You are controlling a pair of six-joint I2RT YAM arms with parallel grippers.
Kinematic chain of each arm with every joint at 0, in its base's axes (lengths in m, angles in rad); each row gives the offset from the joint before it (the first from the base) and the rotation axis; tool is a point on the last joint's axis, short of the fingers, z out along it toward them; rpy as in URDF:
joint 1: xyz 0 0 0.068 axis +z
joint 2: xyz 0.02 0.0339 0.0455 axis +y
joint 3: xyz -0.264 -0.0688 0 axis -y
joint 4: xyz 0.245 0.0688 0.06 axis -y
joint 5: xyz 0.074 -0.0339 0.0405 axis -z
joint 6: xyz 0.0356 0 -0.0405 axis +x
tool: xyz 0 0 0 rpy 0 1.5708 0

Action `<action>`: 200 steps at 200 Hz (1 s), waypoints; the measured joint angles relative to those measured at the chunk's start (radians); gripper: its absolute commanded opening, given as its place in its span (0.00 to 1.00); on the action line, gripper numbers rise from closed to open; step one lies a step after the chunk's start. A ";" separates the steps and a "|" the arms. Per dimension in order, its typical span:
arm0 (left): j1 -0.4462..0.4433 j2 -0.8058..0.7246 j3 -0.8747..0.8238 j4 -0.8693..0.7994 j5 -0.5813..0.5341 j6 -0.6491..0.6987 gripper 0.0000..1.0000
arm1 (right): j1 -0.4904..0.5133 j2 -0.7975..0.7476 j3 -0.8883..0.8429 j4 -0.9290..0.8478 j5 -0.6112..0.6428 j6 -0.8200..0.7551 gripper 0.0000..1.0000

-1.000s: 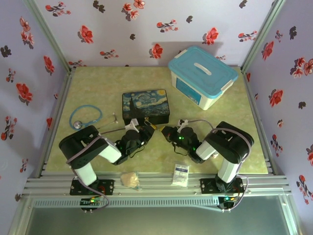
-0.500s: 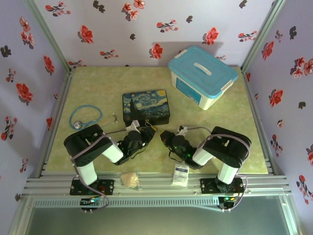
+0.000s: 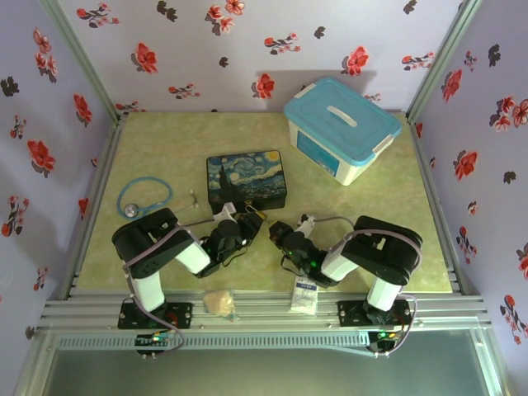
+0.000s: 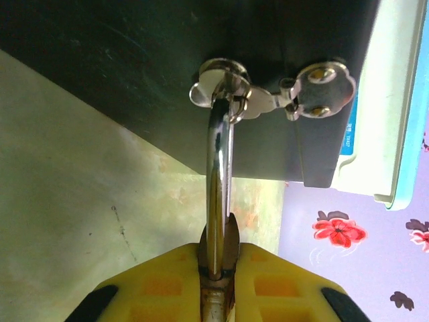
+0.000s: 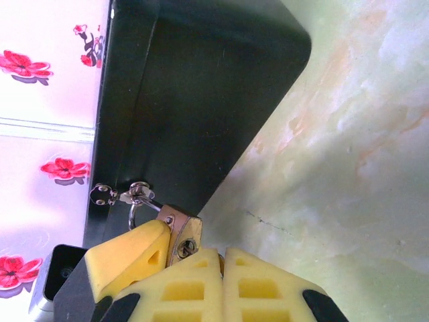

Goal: Unlock a padlock with a key

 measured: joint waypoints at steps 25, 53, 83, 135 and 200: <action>-0.005 0.002 0.010 -0.003 -0.005 -0.014 0.00 | 0.006 -0.012 0.000 -0.016 0.024 0.000 0.00; -0.016 0.019 0.020 0.000 -0.024 -0.033 0.00 | 0.016 -0.015 0.009 -0.047 0.054 0.003 0.00; -0.024 0.020 0.024 0.001 -0.040 -0.047 0.00 | 0.019 -0.025 0.009 -0.053 0.063 0.002 0.00; -0.024 0.023 0.039 -0.001 -0.047 -0.063 0.00 | -0.108 0.007 -0.046 0.112 -0.135 -0.037 0.00; -0.026 0.027 0.047 0.003 -0.017 -0.063 0.00 | -0.192 -0.105 -0.057 -0.008 -0.333 -0.124 0.00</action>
